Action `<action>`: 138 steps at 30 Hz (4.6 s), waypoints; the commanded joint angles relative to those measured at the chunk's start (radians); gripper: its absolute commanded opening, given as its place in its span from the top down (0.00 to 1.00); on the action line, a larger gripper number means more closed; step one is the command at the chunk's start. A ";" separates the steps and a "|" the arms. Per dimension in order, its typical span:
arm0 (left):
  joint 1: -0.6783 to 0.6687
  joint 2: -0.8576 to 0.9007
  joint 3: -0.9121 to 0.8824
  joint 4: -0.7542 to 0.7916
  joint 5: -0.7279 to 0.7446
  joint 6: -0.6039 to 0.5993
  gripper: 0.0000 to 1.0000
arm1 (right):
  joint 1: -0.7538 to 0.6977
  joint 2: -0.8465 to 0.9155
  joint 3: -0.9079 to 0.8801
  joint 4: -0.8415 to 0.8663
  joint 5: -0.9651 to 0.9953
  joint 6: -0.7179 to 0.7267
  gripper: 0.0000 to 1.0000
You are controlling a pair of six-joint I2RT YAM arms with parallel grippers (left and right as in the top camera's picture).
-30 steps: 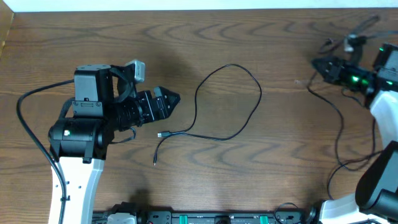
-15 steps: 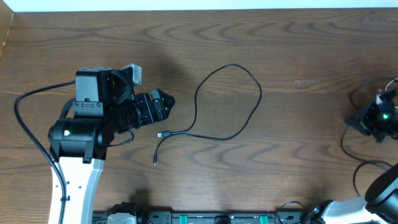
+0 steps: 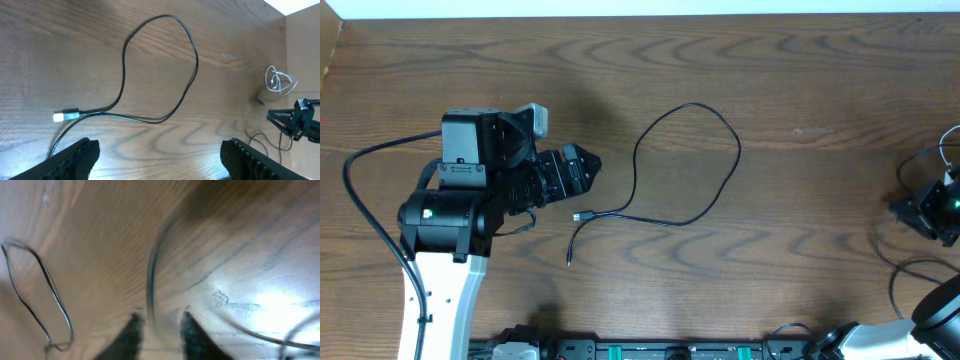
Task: Untangle cables
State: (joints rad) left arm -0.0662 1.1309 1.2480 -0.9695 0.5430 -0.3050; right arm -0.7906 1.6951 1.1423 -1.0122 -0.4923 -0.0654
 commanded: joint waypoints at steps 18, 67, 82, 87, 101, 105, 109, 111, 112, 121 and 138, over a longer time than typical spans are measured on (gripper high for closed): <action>0.004 -0.001 0.017 -0.016 -0.013 0.117 0.17 | -0.003 -0.005 -0.001 -0.078 0.246 0.069 0.19; 0.004 0.084 0.016 -0.029 -0.012 0.252 0.17 | 0.015 -0.005 -0.341 0.578 0.274 0.048 0.18; 0.004 0.084 0.016 -0.028 -0.012 0.252 0.17 | 0.217 -0.005 -0.339 0.811 0.275 0.010 0.08; 0.004 0.083 0.016 -0.024 -0.013 0.252 0.17 | 0.216 -0.068 -0.337 0.777 0.171 0.023 0.05; 0.003 0.089 0.010 -0.067 -0.014 0.356 0.18 | 0.217 -0.581 -0.337 0.464 0.008 0.019 0.01; 0.003 0.106 -0.013 -0.148 -0.018 0.588 0.18 | 0.217 -0.639 -0.338 0.408 -0.052 0.019 0.01; 0.003 0.140 -0.060 -0.127 -0.050 0.639 0.17 | 0.217 -0.629 -0.338 0.377 -0.122 0.019 0.01; 0.003 0.170 -0.079 -0.111 -0.093 0.663 0.17 | 0.217 -0.621 -0.338 0.363 -0.163 0.019 0.01; 0.003 0.190 -0.087 -0.103 -0.116 0.675 0.17 | 0.217 -0.616 -0.338 0.356 -0.185 0.019 0.01; 0.001 0.402 -0.098 -0.069 -0.143 0.812 0.18 | 0.244 -0.610 -0.338 0.354 -0.221 0.000 0.01; -0.100 0.526 -0.100 0.031 -0.171 1.013 0.02 | 0.295 -0.610 -0.338 0.369 -0.205 -0.004 0.01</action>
State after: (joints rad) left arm -0.1112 1.6524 1.1515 -0.9405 0.4084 0.5804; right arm -0.5014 1.0847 0.8078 -0.6460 -0.6884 -0.0559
